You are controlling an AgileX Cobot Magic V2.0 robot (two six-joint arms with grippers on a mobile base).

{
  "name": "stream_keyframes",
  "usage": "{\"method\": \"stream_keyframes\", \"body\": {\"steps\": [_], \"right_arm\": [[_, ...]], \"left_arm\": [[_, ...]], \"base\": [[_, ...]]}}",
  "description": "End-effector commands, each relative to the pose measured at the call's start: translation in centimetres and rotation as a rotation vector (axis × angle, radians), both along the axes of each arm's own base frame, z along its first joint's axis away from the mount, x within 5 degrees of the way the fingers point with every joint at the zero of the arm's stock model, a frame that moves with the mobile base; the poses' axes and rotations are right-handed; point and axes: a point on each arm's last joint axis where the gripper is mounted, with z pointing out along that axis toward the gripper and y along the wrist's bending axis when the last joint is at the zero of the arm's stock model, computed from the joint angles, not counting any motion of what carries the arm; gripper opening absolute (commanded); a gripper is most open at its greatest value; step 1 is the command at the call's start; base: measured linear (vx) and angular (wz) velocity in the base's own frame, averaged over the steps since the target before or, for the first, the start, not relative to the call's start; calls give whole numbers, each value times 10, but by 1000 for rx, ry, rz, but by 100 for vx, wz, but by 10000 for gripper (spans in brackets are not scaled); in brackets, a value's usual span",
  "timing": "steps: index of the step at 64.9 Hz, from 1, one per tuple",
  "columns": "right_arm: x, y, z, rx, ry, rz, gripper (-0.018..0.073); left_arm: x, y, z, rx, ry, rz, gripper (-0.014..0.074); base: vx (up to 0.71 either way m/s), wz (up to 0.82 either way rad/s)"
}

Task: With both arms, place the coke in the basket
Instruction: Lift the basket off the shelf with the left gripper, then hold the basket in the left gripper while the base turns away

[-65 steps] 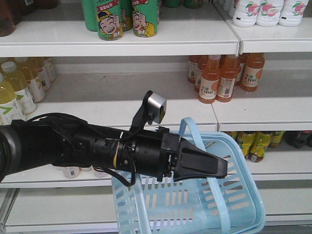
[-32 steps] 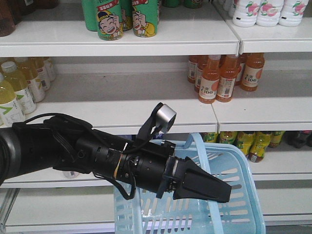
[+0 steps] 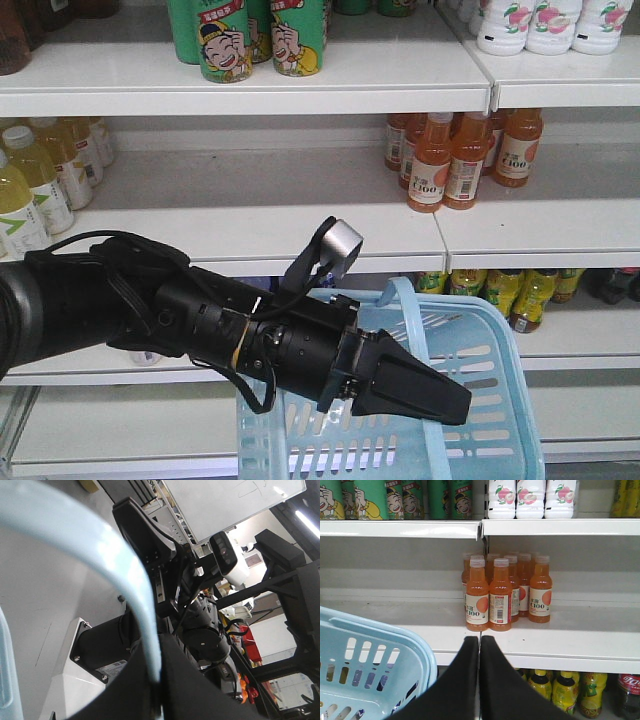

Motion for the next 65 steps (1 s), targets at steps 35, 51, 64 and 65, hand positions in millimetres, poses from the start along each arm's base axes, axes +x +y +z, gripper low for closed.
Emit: {"method": "stream_keyframes", "body": {"steps": [35, 51, 64, 65], "right_arm": [[-1, 1, 1, -2, -68, 6, -5], [-1, 1, 1, -2, -68, 6, -5], [-1, 1, 1, -2, -68, 6, -5], [-1, 1, 1, -2, -68, 6, -5]], "left_arm": [[-18, 5, 39, -197, 15, -141, -6], [-18, 5, 39, -197, 15, -141, -6], [-18, 5, 39, -197, 15, -141, -6], [-18, 5, 39, -197, 15, -141, -6]], "base": [[0, 0], [-2, -7], [-3, -17], [-3, -23]]}}
